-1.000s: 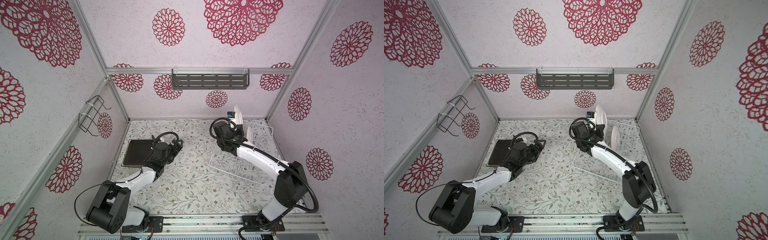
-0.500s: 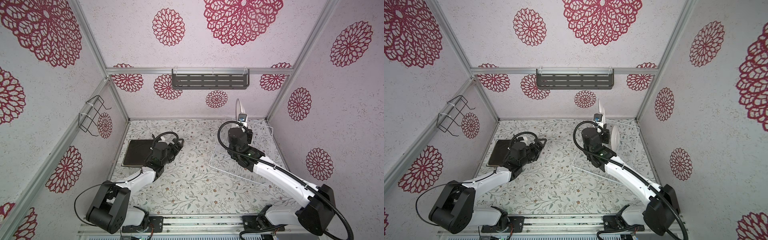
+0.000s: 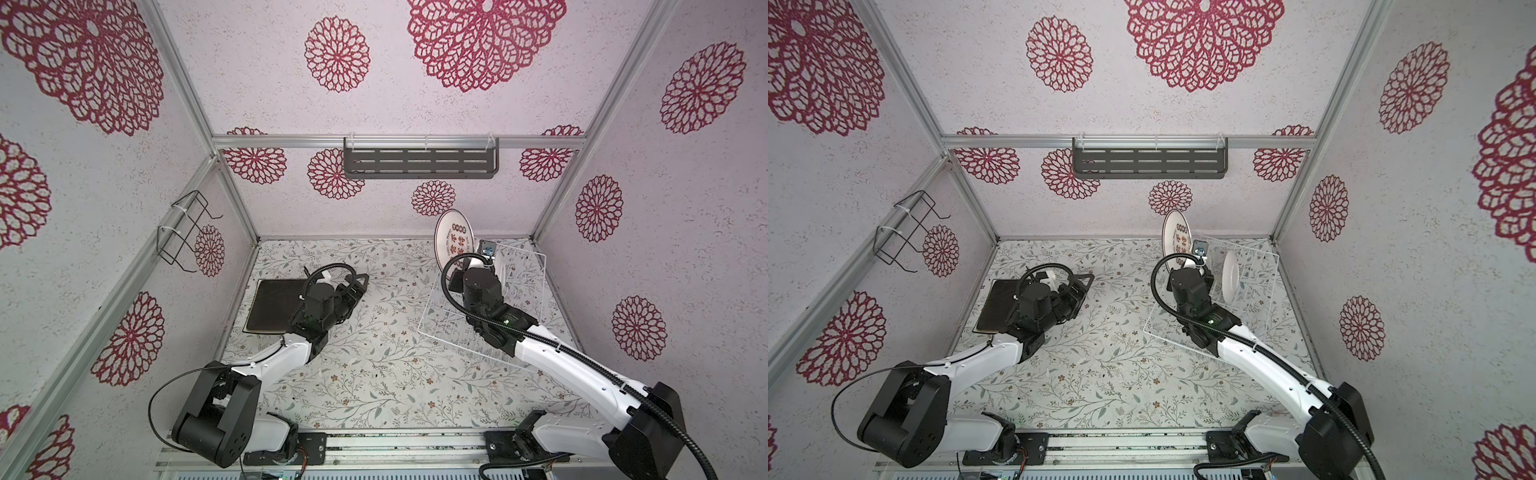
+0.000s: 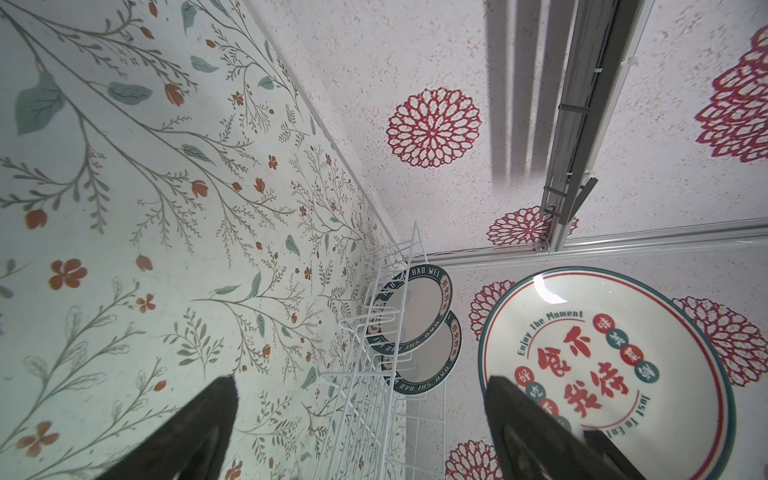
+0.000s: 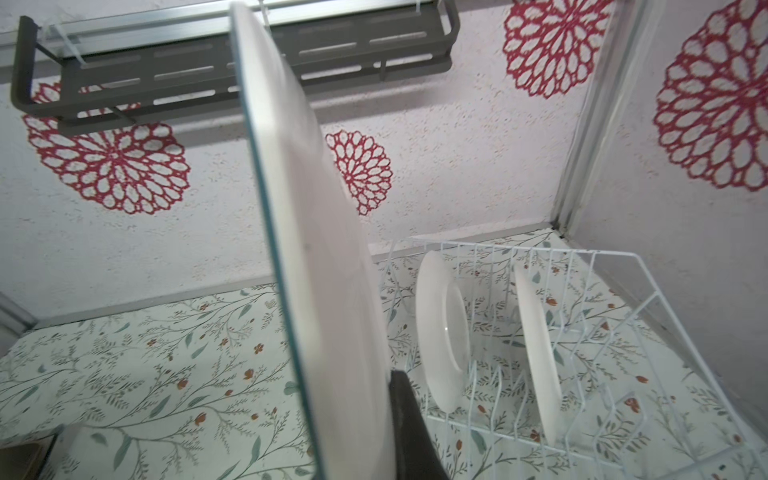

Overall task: Unload the plates from the dish rack
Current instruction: 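Lift the printed plate up out of the rack with the right gripper, then carry the printed plate toward the left gripper and close the left gripper on its rim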

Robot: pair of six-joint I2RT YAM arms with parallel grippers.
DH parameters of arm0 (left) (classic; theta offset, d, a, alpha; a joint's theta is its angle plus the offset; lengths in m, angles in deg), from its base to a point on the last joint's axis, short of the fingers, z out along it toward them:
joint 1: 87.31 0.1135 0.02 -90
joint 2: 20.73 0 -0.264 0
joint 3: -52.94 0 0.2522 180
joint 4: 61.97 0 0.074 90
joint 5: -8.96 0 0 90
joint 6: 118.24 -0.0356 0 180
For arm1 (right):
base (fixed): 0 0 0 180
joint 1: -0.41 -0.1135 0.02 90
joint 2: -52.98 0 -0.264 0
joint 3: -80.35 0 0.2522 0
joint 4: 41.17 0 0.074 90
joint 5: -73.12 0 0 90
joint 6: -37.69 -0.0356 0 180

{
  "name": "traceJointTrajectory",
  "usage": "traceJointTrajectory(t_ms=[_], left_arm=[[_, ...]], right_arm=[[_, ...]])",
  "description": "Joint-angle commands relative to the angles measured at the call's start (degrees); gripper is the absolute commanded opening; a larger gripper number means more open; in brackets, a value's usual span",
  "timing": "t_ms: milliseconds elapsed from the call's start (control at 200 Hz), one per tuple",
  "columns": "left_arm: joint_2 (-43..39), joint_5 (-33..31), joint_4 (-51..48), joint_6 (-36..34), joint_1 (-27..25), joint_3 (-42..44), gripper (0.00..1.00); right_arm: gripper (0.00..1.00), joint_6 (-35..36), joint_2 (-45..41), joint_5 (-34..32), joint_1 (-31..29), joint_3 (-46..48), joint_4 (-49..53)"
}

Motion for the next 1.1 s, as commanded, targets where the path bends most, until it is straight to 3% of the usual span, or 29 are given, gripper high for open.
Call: traceJointTrajectory(t_ms=[0, 410, 796, 1096], left_arm=[[-1.09, 0.43, 1.96, 0.01, -0.49, -0.40, 0.97], [-0.95, 1.30, 3.11, 0.14, -0.52, -0.14, 0.97], [0.31, 2.96, 5.13, 0.95, -0.49, -0.23, 1.00], [2.65, 5.35, 8.93, 2.40, -0.47, -0.32, 0.88]], right_arm=[[0.00, -8.14, -2.66, 7.14, 1.05, 0.52, -5.67], [0.00, -23.10, 1.23, 32.81, 5.42, 4.23, -12.31], [0.00, -34.66, 5.96, 41.95, 5.78, 8.10, -22.30], [0.00, -39.44, 10.10, 49.31, 5.78, 8.54, -30.43]])
